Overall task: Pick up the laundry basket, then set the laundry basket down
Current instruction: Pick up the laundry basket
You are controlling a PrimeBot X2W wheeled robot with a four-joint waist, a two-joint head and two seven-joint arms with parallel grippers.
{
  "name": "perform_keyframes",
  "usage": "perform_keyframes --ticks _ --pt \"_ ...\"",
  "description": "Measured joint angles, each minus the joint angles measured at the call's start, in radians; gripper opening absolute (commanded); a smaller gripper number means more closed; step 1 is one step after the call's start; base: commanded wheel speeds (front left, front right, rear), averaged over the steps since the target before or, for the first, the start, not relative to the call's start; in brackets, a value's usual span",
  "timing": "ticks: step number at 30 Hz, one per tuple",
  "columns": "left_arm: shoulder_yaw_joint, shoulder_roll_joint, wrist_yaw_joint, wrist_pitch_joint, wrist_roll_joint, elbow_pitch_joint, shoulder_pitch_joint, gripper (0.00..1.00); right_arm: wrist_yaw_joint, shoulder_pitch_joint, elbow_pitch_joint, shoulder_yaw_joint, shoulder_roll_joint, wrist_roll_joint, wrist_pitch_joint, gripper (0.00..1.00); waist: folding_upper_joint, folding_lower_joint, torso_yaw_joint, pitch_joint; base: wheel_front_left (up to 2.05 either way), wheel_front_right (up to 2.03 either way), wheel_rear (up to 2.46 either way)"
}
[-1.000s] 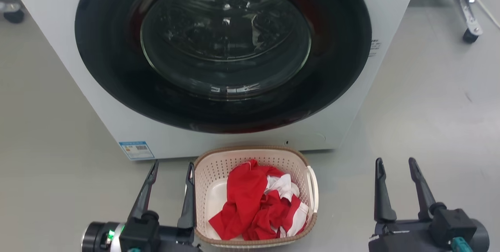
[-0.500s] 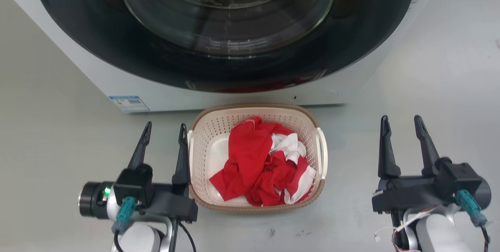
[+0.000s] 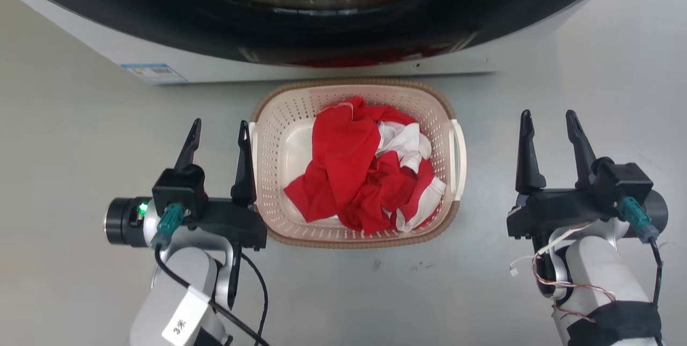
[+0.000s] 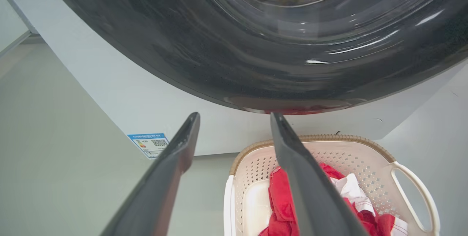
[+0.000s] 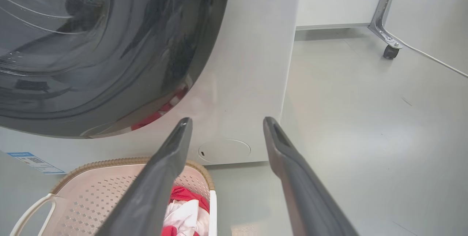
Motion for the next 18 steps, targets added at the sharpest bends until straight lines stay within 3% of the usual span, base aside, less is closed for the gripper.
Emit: perform_keyframes --ticks 18 --pt "0.019 -0.006 -0.002 0.0 -0.026 0.204 -0.237 1.0 0.0 -0.242 0.15 0.028 0.0 0.007 0.0 1.0 0.0001 0.0 -0.005 0.27 0.0 0.0 0.0"
